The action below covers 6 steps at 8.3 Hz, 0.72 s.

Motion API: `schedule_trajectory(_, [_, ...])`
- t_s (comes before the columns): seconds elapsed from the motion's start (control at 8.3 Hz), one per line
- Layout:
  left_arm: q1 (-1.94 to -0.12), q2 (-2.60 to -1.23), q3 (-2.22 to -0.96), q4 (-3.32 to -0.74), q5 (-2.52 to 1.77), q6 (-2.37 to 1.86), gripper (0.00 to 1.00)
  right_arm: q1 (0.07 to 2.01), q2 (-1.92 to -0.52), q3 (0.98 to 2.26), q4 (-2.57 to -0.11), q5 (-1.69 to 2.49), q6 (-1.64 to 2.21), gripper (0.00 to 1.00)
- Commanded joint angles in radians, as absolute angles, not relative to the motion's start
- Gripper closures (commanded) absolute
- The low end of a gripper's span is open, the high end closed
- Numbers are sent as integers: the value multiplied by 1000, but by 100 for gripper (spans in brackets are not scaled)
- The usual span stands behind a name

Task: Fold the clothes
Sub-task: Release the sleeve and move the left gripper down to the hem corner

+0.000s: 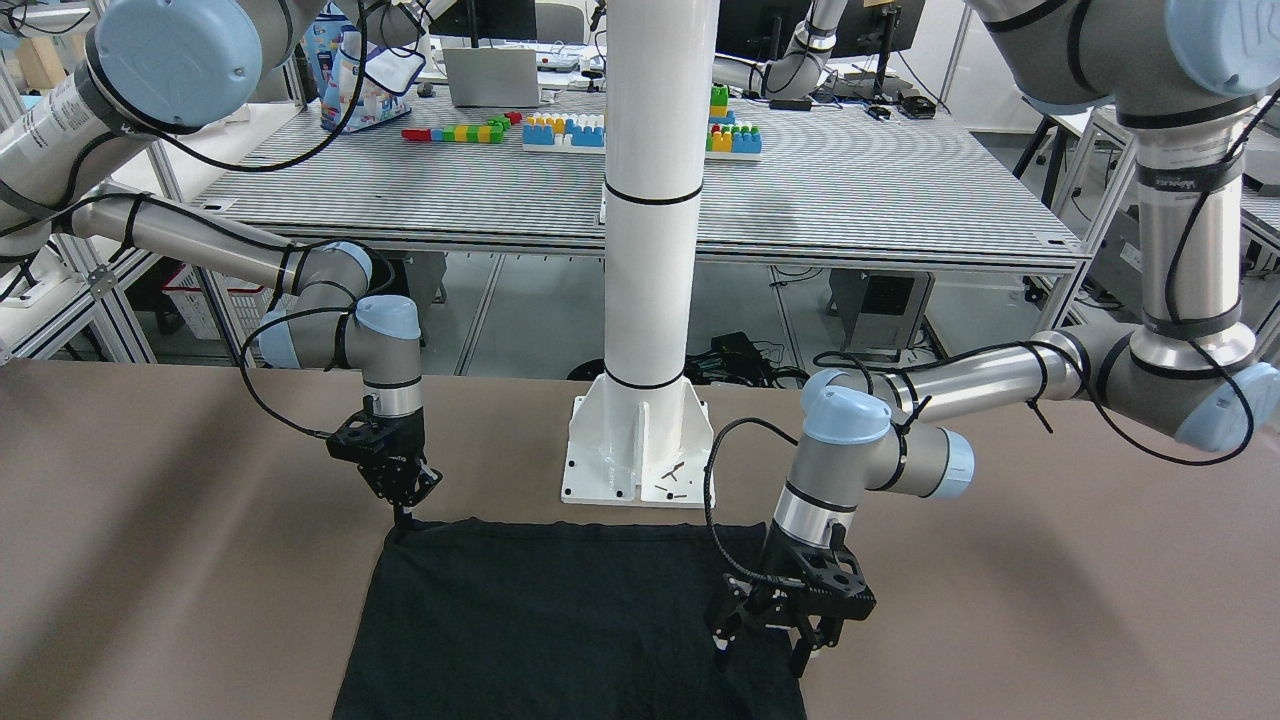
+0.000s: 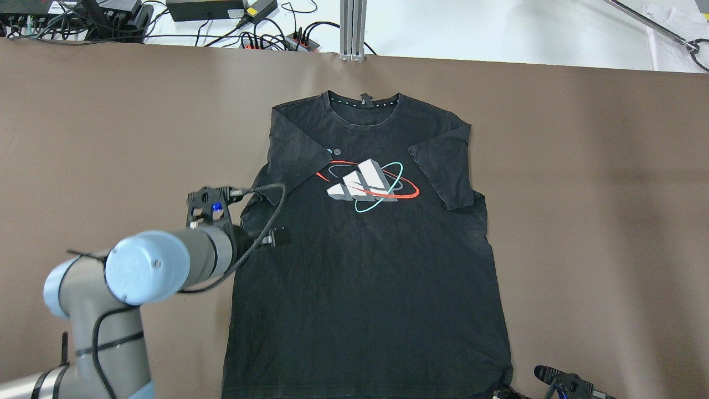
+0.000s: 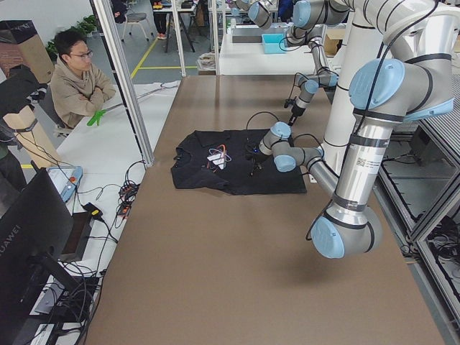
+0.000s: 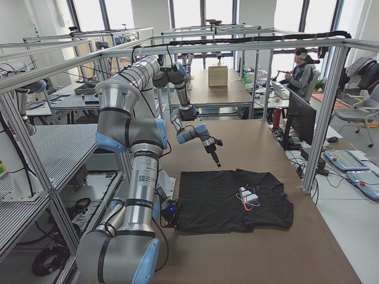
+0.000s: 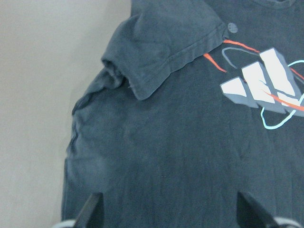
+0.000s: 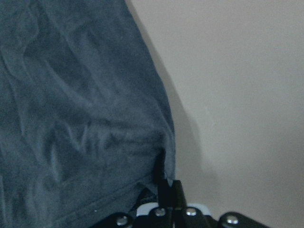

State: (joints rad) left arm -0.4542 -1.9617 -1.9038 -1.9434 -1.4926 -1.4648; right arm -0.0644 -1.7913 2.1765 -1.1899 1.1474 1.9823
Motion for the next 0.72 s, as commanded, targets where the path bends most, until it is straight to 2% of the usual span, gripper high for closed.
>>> schedule_trajectory(0.0, [-173,-1711,-2145,-1942,-1281,-1636,12,-63,-1786,2209,-1190,1147,1976,100])
schedule_trajectory(0.24, [34,-1687,-2149,-1884,-1095,-1757,36,-61,-1784,2209,-1190,1150,1974,100])
schedule_trajectory(0.36, [73,-1686,-2145,-1858,-1080,-1803,40,-61,-1784,2210,-1190,1150,1974,100])
schedule_trajectory(0.6, [95,-1689,-2089,-1858,-1068,-1844,43,-61,-1784,2210,-1190,1147,1976,100])
